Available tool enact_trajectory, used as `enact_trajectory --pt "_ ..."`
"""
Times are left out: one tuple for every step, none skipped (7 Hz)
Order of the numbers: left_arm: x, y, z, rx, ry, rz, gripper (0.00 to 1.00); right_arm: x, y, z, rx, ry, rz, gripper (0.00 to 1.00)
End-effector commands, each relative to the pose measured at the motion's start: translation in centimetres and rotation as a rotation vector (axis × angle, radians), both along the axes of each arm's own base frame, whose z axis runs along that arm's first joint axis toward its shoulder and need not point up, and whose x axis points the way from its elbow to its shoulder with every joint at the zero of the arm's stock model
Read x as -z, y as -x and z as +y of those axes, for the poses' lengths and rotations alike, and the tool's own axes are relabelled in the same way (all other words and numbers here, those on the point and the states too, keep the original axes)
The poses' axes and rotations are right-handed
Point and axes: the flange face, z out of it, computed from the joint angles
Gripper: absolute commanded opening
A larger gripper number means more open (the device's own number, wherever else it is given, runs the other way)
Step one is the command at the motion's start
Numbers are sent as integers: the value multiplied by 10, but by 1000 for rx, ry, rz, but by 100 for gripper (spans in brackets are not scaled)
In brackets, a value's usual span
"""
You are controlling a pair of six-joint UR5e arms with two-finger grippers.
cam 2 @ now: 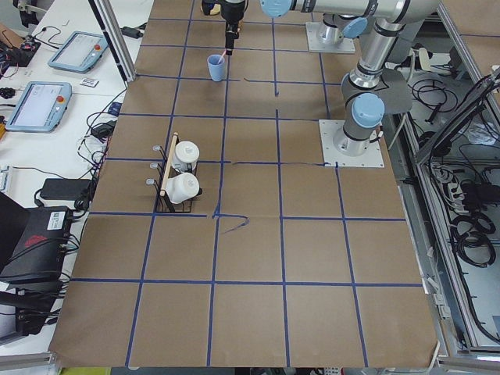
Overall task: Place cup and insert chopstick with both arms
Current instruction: 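Lower the pink chopstick into the blue cup with the right gripper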
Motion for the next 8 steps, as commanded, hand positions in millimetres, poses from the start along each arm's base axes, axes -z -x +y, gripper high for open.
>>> enact_trajectory --pt "0 0 2 -5 -5 1 100 8 -1 -3 -1 -10 4 18" --pt "-1 1 4 -5 -14 1 100 9 -1 -3 0 -11 6 32" --pt "-1 1 5 -5 -16 1 100 9 -1 -3 0 -10 9 37" --pt "-1 2 6 -7 -16 1 100 9 0 -3 0 -9 12 41" --pt "-2 2 7 -7 -16 1 100 8 0 -3 1 -6 11 43" --pt "-1 2 8 -7 -17 1 100 9 0 -4 1 -5 14 45" --pt "-1 1 9 -7 -17 -1 100 2 -1 -8 0 24 5 49" --pt "-1 2 9 -7 -19 1 100 -16 11 -23 -34 92 19 55"
